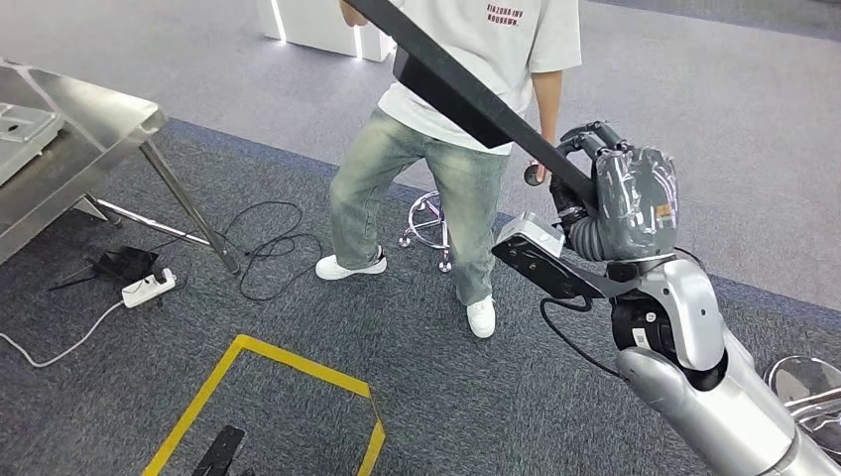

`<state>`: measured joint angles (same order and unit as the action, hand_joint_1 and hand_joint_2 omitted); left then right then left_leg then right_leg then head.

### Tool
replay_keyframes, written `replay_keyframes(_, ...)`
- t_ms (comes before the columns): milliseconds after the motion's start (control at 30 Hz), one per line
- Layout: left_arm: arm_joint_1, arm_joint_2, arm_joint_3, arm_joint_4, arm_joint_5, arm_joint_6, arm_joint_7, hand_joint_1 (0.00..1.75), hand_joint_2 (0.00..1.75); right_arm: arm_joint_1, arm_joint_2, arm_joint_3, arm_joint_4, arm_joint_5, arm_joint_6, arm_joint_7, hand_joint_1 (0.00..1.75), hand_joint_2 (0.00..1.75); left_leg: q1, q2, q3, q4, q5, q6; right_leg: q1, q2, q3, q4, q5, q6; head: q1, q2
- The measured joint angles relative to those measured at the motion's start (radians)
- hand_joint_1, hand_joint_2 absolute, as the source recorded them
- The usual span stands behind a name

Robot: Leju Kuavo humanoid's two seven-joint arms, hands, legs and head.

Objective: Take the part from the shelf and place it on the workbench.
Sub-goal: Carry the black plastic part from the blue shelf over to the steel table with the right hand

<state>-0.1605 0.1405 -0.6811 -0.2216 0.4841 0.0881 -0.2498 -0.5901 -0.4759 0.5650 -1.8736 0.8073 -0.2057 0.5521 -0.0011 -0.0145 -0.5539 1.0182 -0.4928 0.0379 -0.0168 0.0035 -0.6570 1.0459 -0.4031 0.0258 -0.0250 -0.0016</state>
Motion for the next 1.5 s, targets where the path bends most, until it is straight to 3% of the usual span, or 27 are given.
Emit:
replay_keyframes(133,-0.001,0.000,0.000,0.000,0.000,0.000,0.000,0.00,1.75,-0.001,0.000,0.000,-0.001,-0.006,-0.002,-0.001,1.75,1.75,0.003,0.002,-0.011,0.035,-0.013,-0.019,0.004,0.002,0.018,-0.013,-0.006,-0.024,-0.001,0.000)
replay_keyframes(200,-0.002,-0.001,0.000,0.000,0.000,0.001,-0.002,0.00,1.75,-0.003,0.000,0.000,-0.001,-0.007,-0.005,-0.001,1.75,1.75,0.005,0.006,-0.062,0.126,-0.033,-0.027,0.002,0.001,0.033,-0.016,-0.014,-0.035,-0.002,0.000)
replay_keyframes(267,-0.001,-0.001,0.000,0.000,0.000,0.001,-0.003,0.00,1.75,-0.003,0.000,0.000,-0.001,-0.007,-0.007,-0.001,1.75,1.75,0.007,0.008,-0.144,0.247,-0.076,-0.034,0.004,0.001,0.046,-0.017,-0.025,-0.040,-0.003,0.000)
replay_keyframes(333,0.002,-0.001,0.000,0.000,0.000,0.002,-0.003,0.00,1.75,-0.002,0.000,0.000,-0.001,-0.008,-0.008,-0.001,1.75,1.75,0.006,0.008,-0.196,0.288,-0.090,-0.033,0.007,0.003,0.062,-0.017,-0.039,-0.041,-0.003,0.000)
replay_keyframes(367,0.002,-0.001,0.000,0.000,0.000,0.002,-0.003,0.00,1.75,-0.001,0.000,0.000,-0.001,-0.008,-0.008,-0.001,1.75,1.75,0.006,0.008,-0.197,0.257,-0.066,-0.030,0.008,0.003,0.073,-0.017,-0.046,-0.041,-0.003,0.000)
replay_keyframes(433,0.003,0.000,0.000,0.000,0.000,0.002,-0.003,0.00,1.75,-0.001,0.000,0.000,-0.001,-0.013,-0.008,-0.001,1.75,1.75,0.002,0.008,-0.160,0.126,0.031,-0.019,0.009,0.003,0.095,-0.017,-0.062,-0.038,-0.003,0.000)
replay_keyframes(500,0.002,0.001,0.000,0.000,0.001,0.002,-0.004,0.00,1.75,-0.001,0.000,0.000,-0.001,-0.029,-0.009,-0.004,1.75,1.75,-0.005,0.008,-0.127,0.028,0.086,-0.008,0.011,0.005,0.107,-0.018,-0.075,-0.030,-0.003,0.000)
replay_keyframes(600,0.003,0.003,0.000,0.000,0.002,0.003,-0.008,0.00,1.75,-0.002,0.000,0.000,-0.002,-0.055,-0.012,-0.006,1.75,1.75,-0.008,0.008,-0.108,0.000,0.099,0.006,0.013,0.008,0.113,-0.016,-0.081,-0.016,-0.003,0.000)
replay_keyframes(667,0.002,0.003,-0.001,0.000,0.007,0.007,-0.018,0.00,1.75,-0.002,-0.001,0.000,-0.002,-0.061,-0.012,-0.004,1.75,1.75,-0.005,0.008,-0.092,-0.012,0.102,0.015,0.012,0.007,0.102,0.017,-0.097,-0.011,-0.002,0.000)
replay_keyframes(800,0.001,0.003,0.000,0.000,0.021,0.019,-0.036,0.00,1.75,0.003,-0.003,-0.001,-0.003,-0.069,-0.014,0.003,1.75,1.75,-0.005,0.008,-0.079,-0.015,0.092,0.025,0.007,0.005,-0.024,0.230,-0.186,0.005,-0.001,0.000)
replay_keyframes(833,0.002,0.003,0.000,0.000,0.021,0.021,-0.037,0.00,1.75,0.005,-0.003,-0.001,-0.003,-0.070,-0.014,0.004,1.75,1.75,-0.005,0.007,-0.077,-0.014,0.088,0.024,0.007,0.005,-0.044,0.247,-0.186,0.008,-0.001,0.000)
replay_keyframes(867,0.002,0.003,0.000,0.000,0.021,0.024,-0.037,0.00,1.75,0.008,-0.004,-0.001,-0.003,-0.071,-0.014,0.005,1.75,1.75,-0.005,0.007,-0.073,-0.011,0.083,0.023,0.006,0.005,-0.046,0.227,-0.163,0.009,-0.001,0.000)
replay_keyframes(933,0.003,0.003,0.000,0.000,0.021,0.028,-0.036,0.00,1.75,0.010,-0.005,-0.001,-0.003,-0.071,-0.016,0.006,1.75,1.75,-0.004,0.006,-0.064,-0.004,0.071,0.018,0.004,0.005,-0.008,0.108,-0.077,0.008,0.000,0.000)
replay_keyframes(1000,0.001,0.003,0.000,0.000,0.021,0.031,-0.033,0.00,1.75,0.010,-0.005,-0.001,-0.004,-0.071,-0.019,0.007,1.75,1.75,-0.005,0.005,-0.064,0.006,0.061,0.010,0.008,0.005,0.028,0.007,-0.036,0.000,-0.001,0.000)
replay_keyframes(1100,0.002,0.003,0.000,0.000,0.021,0.035,-0.030,0.00,1.75,0.013,-0.005,-0.001,-0.006,-0.070,-0.023,0.011,1.75,1.75,-0.007,0.004,-0.068,0.017,0.058,-0.005,0.012,0.006,0.036,-0.012,-0.027,-0.020,-0.002,0.000)
replay_keyframes(1167,0.002,0.003,0.000,0.000,0.021,0.037,-0.030,0.00,1.75,0.013,-0.005,-0.001,-0.006,-0.070,-0.024,0.013,1.75,1.75,-0.005,0.006,-0.078,0.045,0.040,-0.015,0.009,0.006,0.042,-0.015,-0.022,-0.030,-0.003,0.000)
replay_keyframes(1300,0.002,0.002,0.000,0.000,0.021,0.038,-0.028,0.00,1.75,0.013,-0.005,-0.002,-0.007,-0.068,-0.027,0.014,1.75,1.75,0.002,0.009,-0.183,0.256,-0.061,-0.030,0.009,-0.001,0.047,-0.016,-0.023,-0.039,-0.005,0.000)
replay_keyframes(1333,0.004,0.002,-0.001,0.000,0.021,0.039,-0.027,0.00,1.75,0.015,-0.005,-0.002,-0.007,-0.068,-0.027,0.014,1.75,1.75,0.002,0.009,-0.200,0.282,-0.066,-0.030,0.010,-0.004,0.047,-0.016,-0.024,-0.041,-0.005,0.000)
replay_keyframes(1367,0.004,0.002,-0.001,0.000,0.020,0.040,-0.026,0.00,1.75,0.016,-0.005,-0.002,-0.007,-0.066,-0.028,0.014,1.75,1.75,0.002,0.009,-0.199,0.273,-0.054,-0.029,0.010,-0.008,0.048,-0.015,-0.025,-0.041,-0.005,0.000)
replay_keyframes(1400,0.004,0.001,-0.001,0.000,0.020,0.041,-0.024,0.00,1.75,0.017,-0.005,-0.002,-0.007,-0.063,-0.028,0.014,1.75,1.75,0.002,0.011,-0.180,0.227,-0.025,-0.027,0.010,-0.012,0.049,-0.015,-0.027,-0.041,-0.005,0.000)
replay_keyframes(1433,0.003,0.002,-0.001,0.000,0.019,0.042,-0.022,0.00,1.75,0.017,-0.005,-0.002,-0.007,-0.061,-0.029,0.013,1.75,1.75,0.002,0.019,-0.147,0.157,0.012,-0.023,0.011,-0.016,0.050,-0.015,-0.028,-0.040,-0.005,0.000)
replay_keyframes(1500,-0.001,0.002,0.000,0.000,0.017,0.044,-0.018,0.00,1.75,0.017,-0.005,-0.002,-0.007,-0.056,-0.030,0.013,1.75,1.75,-0.004,0.039,-0.096,0.040,0.051,-0.015,0.013,-0.027,0.052,-0.014,-0.030,-0.035,-0.005,0.000)
